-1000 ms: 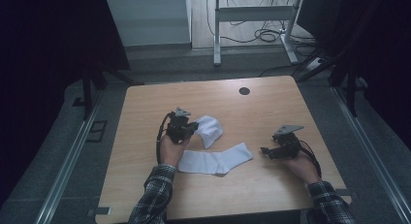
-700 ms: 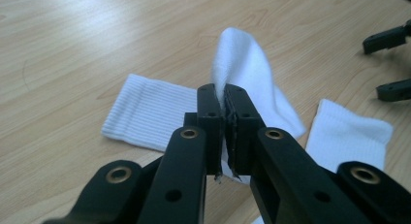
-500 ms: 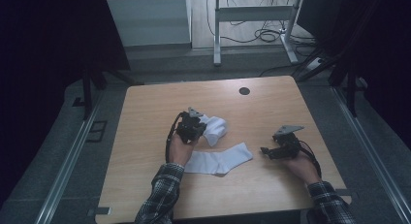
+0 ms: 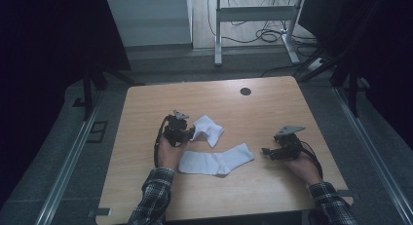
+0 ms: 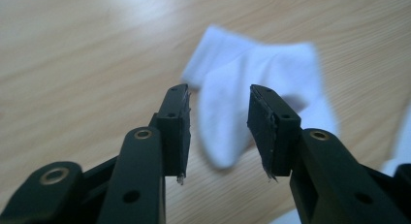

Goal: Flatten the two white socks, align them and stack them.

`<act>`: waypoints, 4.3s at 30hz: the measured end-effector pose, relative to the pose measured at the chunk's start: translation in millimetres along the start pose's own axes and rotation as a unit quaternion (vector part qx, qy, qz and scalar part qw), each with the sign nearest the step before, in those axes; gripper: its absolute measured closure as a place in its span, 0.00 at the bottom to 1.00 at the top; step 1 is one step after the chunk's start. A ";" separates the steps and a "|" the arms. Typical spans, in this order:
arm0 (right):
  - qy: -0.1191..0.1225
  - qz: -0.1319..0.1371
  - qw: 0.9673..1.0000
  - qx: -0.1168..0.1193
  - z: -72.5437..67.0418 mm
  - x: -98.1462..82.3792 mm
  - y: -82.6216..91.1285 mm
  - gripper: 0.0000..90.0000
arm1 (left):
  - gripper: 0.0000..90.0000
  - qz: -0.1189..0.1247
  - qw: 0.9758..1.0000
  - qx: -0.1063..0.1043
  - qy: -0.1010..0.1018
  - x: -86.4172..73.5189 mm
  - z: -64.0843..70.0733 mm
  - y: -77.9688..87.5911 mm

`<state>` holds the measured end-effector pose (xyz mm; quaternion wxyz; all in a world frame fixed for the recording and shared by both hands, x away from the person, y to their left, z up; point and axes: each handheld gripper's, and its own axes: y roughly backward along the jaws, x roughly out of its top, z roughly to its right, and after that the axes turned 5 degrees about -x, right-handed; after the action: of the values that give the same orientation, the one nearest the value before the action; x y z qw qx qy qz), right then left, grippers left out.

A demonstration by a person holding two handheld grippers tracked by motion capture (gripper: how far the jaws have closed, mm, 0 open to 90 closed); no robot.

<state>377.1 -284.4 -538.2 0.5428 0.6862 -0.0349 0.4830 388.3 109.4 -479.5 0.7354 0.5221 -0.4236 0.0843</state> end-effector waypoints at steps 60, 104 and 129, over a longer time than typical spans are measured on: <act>-0.003 -0.003 1.000 -0.004 -1.5 1.2 0.6 0.29 | 0.78 0.011 0.998 -0.046 0.034 -4.9 12.1 -34.2; -0.009 -0.035 0.991 0.129 -104.5 94.0 -70.7 0.95 | 0.19 -0.022 0.999 0.024 0.026 -47.3 -24.4 -39.3; -0.015 -0.032 0.996 0.082 -59.1 81.0 -47.2 0.84 | 0.42 -0.031 0.999 -0.006 0.008 -44.0 -29.1 -34.8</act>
<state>410.2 -180.6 -518.3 0.4995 0.7362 0.0185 0.4563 396.0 132.5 -537.7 0.7441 0.5296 -0.4023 0.0630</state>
